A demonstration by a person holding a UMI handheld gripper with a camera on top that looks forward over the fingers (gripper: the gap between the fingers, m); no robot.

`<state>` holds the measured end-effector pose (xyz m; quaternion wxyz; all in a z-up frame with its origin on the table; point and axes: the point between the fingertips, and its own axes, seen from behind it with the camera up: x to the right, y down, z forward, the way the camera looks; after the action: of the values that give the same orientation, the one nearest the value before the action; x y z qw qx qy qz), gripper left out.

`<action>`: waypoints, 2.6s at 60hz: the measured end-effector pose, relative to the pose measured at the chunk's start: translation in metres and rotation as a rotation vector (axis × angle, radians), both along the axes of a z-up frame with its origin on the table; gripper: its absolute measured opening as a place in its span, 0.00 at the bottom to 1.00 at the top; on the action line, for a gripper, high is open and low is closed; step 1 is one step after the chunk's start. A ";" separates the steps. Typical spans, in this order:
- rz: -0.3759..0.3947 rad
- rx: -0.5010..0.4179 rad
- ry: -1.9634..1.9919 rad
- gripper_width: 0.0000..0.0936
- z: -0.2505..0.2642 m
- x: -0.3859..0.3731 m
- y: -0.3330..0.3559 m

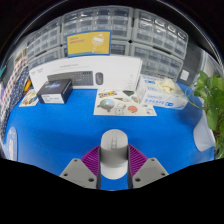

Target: Arrange mouse

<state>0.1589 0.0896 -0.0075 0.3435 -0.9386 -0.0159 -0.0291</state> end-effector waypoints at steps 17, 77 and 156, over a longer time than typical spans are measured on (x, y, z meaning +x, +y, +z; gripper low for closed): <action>-0.132 0.227 0.023 0.39 0.154 -0.090 0.021; 0.050 -0.009 0.093 0.43 -0.008 -0.468 -0.087; -0.039 0.272 0.061 0.91 0.213 -0.115 -0.163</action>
<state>0.0437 -0.0735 0.2059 0.4673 -0.8839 0.0170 -0.0091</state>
